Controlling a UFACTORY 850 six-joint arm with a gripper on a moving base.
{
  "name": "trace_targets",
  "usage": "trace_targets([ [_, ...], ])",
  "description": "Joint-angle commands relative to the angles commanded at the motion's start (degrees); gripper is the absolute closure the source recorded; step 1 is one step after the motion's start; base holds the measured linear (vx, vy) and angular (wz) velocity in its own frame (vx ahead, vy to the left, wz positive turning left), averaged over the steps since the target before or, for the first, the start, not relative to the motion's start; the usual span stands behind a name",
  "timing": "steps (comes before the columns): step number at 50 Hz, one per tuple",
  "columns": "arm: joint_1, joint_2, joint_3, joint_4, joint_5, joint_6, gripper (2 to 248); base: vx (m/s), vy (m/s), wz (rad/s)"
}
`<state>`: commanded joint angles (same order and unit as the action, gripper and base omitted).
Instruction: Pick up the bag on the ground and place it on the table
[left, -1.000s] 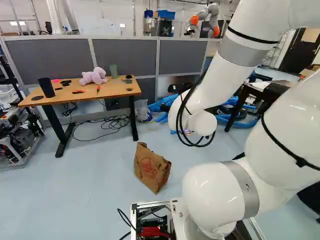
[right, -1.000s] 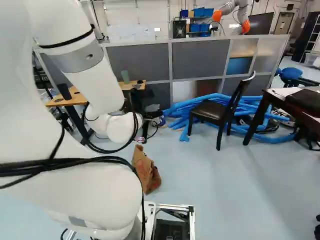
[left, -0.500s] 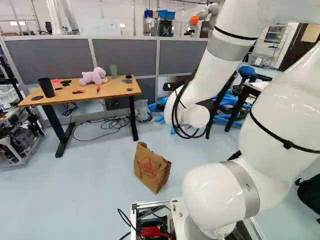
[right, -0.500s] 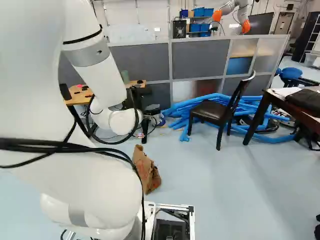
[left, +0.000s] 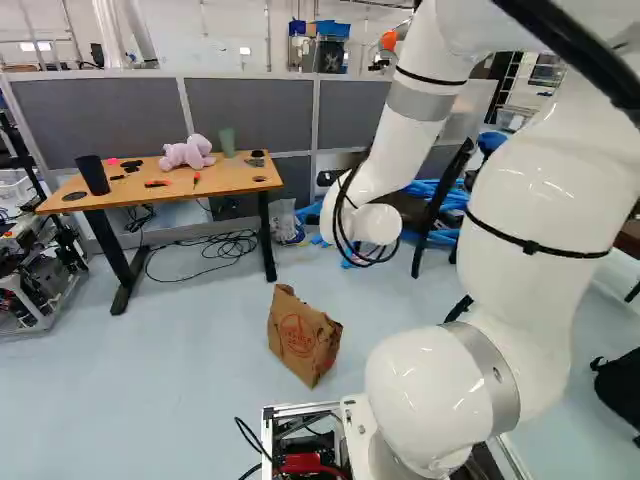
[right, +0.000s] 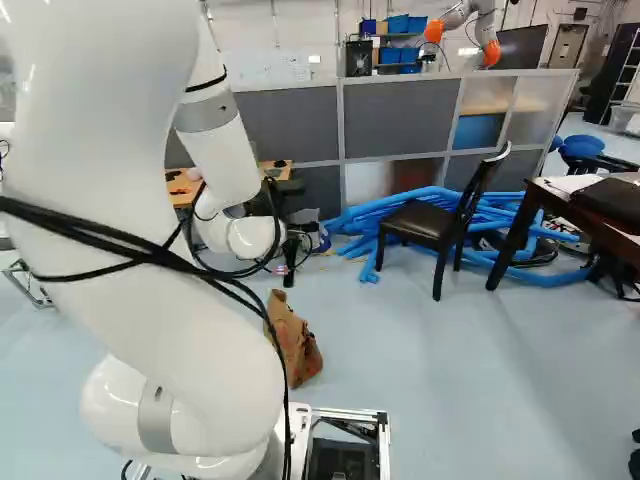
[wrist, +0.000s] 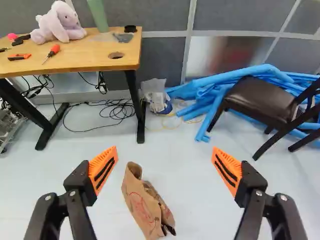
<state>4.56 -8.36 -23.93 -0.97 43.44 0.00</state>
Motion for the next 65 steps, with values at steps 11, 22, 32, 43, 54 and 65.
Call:
trace_targets([
  [11, 0.7, -4.4, -3.2, 0.0, -1.5, 0.0, 3, 0.0, 0.0, 0.0],
  [22, 1.4, -8.7, -6.4, 0.0, -3.4, 0.0, 3, 0.0, 0.0, 0.0],
  [32, 2.3, -12.4, -9.4, 0.0, -5.6, 0.0, 3, 0.0, 0.0, 0.0],
  [43, 3.2, -16.5, -12.7, 0.0, -8.1, 0.0, 3, 0.0, 0.0, 0.0],
  [54, 4.1, -20.4, -16.1, 0.0, -10.6, 0.0, 3, 0.0, 0.0, 0.0],
  [65, 4.8, -24.2, -19.5, 0.0, -13.1, 0.0, 3, 0.0, 0.0, 0.0],
])
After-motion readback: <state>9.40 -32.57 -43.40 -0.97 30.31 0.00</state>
